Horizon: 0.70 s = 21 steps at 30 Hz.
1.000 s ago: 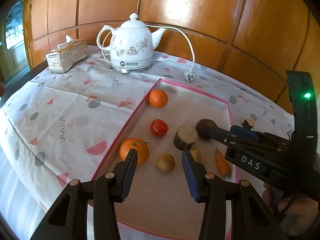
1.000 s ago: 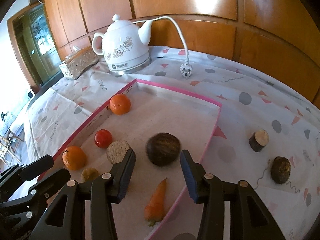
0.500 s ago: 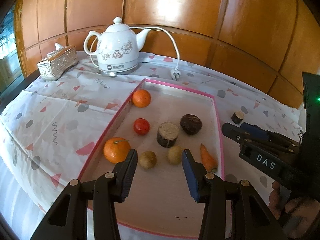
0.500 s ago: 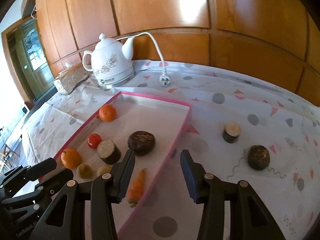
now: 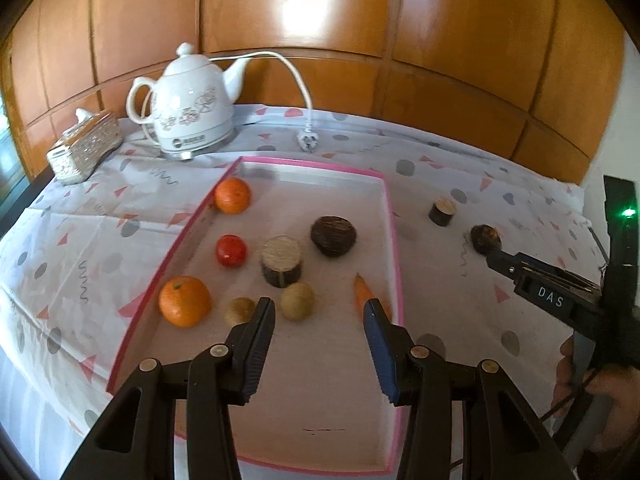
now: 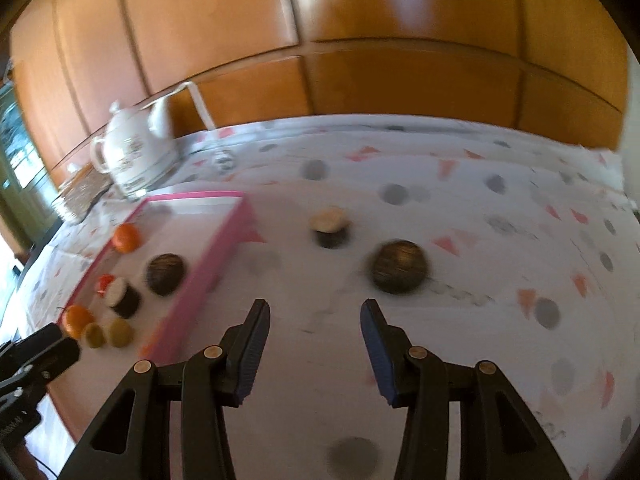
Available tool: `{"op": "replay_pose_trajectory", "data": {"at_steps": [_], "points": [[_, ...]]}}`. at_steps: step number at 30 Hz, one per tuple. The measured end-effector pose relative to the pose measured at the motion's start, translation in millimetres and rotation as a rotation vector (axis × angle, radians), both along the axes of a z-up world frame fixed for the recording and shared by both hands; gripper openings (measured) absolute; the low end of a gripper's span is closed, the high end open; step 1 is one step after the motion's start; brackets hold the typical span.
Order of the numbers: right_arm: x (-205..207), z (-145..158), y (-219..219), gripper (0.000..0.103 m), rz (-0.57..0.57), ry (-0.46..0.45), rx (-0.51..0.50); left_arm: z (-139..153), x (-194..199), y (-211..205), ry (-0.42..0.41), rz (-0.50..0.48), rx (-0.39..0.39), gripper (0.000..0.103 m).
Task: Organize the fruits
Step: 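Grasp the second dark brown root with the right tool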
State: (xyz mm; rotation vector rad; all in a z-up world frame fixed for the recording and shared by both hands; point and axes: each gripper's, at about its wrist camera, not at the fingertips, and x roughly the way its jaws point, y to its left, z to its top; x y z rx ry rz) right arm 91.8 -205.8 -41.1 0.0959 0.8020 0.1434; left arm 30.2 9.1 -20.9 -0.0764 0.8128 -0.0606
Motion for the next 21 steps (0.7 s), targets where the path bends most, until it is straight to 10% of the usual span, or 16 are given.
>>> {"op": "replay_pose_trajectory", "data": {"at_steps": [9,21], "points": [[-6.5,-19.4,-59.5,0.048,-0.15,0.037,-0.001,-5.5,3.0,-28.1,0.013,-0.092,0.013,0.047],[44.1,-26.1,-34.6,0.068,-0.037,0.068,-0.084,-8.2,11.7,-38.4,0.031,-0.134,0.009,0.052]]}}
